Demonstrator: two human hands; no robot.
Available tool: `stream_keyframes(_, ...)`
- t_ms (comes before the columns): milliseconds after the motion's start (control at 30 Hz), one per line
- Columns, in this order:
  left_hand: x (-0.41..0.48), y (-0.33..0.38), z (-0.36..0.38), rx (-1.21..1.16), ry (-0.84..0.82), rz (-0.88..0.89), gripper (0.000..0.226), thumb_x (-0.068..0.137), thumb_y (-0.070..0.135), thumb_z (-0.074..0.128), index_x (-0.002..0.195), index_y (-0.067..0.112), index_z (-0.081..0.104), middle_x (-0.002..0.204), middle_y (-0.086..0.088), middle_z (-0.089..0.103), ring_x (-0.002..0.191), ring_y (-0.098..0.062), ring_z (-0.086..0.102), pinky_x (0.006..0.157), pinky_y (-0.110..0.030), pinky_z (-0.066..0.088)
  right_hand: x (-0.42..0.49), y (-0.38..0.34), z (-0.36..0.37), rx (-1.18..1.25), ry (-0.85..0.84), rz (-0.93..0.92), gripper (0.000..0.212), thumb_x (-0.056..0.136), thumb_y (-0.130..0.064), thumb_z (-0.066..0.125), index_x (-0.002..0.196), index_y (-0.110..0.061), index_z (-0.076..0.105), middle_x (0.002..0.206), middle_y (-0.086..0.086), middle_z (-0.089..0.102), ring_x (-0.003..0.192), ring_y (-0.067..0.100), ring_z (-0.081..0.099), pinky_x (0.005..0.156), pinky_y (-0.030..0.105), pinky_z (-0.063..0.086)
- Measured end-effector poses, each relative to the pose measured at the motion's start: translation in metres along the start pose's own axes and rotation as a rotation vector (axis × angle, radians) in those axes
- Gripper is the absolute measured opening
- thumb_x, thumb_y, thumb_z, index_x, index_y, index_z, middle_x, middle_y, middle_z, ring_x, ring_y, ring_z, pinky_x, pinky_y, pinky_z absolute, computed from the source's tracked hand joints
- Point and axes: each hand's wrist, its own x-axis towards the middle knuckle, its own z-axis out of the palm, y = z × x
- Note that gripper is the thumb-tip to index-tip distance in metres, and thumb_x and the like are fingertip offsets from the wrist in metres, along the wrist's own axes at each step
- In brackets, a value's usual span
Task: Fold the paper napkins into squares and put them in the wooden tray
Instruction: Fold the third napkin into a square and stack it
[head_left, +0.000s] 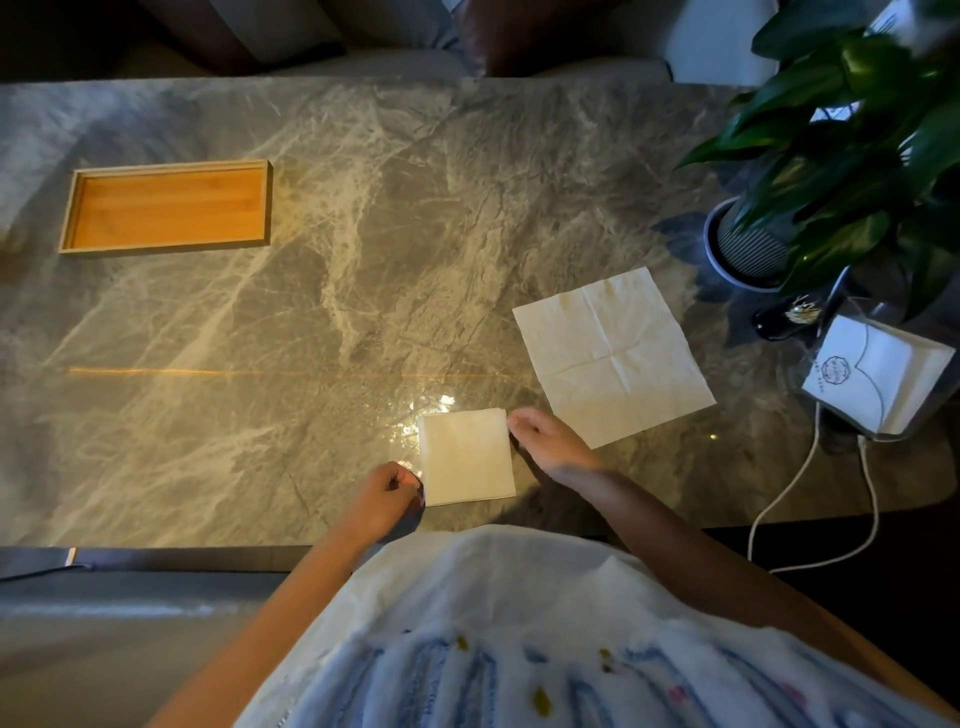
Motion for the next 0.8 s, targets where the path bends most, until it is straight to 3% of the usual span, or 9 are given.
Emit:
stream_keyframes(100,-0.001,0.003,0.0,-0.048,-0.135,-0.125,0.014,0.089,-0.002,0.042,0.08,0.004,0.05,0.079,-0.019,0.071,0.071,-0.028,0.059,0.063,-0.032,0.046,0.011,-0.021,-0.005,-0.094,0.04,-0.203,0.03,0.099,-0.033,0.042,0.116,-0.013,0.056,0.116,0.002,0.058,0.112,0.018,0.054,0.097,0.039,0.044)
stream_keyframes(167,0.0,0.004,0.003,-0.081,-0.158,-0.165,0.019,0.09,-0.002,0.042,0.074,0.009,0.042,0.076,-0.02,0.069,0.062,-0.023,0.058,0.05,-0.022,0.042,0.021,-0.034,-0.003,-0.202,-0.021,-0.274,0.035,0.099,-0.033,0.043,0.128,-0.016,0.052,0.131,0.001,0.053,0.122,0.018,0.048,0.104,0.041,0.04)
stream_keyframes(233,0.001,0.005,0.008,-0.125,-0.147,-0.199,0.019,0.091,-0.001,0.042,0.077,0.01,0.037,0.08,-0.022,0.067,0.062,-0.023,0.056,0.046,-0.022,0.039,0.03,-0.04,0.003,-0.373,-0.093,-0.319,0.041,0.098,-0.033,0.044,0.136,-0.018,0.045,0.144,0.002,0.046,0.133,0.02,0.039,0.108,0.04,0.035)
stream_keyframes(333,0.0,0.003,0.013,-0.212,-0.11,-0.204,0.02,0.092,0.0,0.048,0.079,0.01,0.036,0.076,-0.021,0.067,0.06,-0.023,0.055,0.035,-0.016,0.038,0.038,-0.039,0.013,-0.557,-0.187,-0.337,0.04,0.097,-0.031,0.045,0.135,-0.018,0.042,0.145,0.002,0.044,0.135,0.025,0.034,0.108,0.045,0.032)
stream_keyframes(467,-0.001,-0.003,0.016,-0.257,-0.104,-0.172,0.033,0.09,0.0,0.05,0.063,0.014,0.038,0.063,-0.013,0.07,0.057,-0.023,0.054,0.034,-0.013,0.036,0.042,-0.034,0.016,-0.623,-0.216,-0.341,0.04,0.096,-0.031,0.047,0.134,-0.019,0.041,0.144,0.002,0.045,0.133,0.026,0.033,0.106,0.048,0.033)
stream_keyframes(667,0.0,-0.012,0.014,-0.17,-0.049,-0.168,0.024,0.092,0.001,0.045,0.071,0.012,0.042,0.067,-0.014,0.067,0.05,-0.017,0.058,0.04,-0.02,0.044,0.039,-0.03,0.007,-0.406,-0.263,-0.274,0.051,0.097,-0.028,0.048,0.144,-0.019,0.031,0.15,0.006,0.035,0.139,0.025,0.029,0.112,0.047,0.03)
stream_keyframes(800,0.005,-0.014,0.007,-0.077,0.143,-0.079,0.017,0.092,0.006,0.049,0.081,0.019,0.05,0.085,-0.007,0.059,0.068,-0.016,0.057,0.059,-0.027,0.043,0.026,-0.03,0.006,-0.041,-0.003,-0.092,0.049,0.097,-0.028,0.047,0.141,-0.014,0.033,0.146,0.009,0.039,0.132,0.026,0.04,0.109,0.045,0.036)
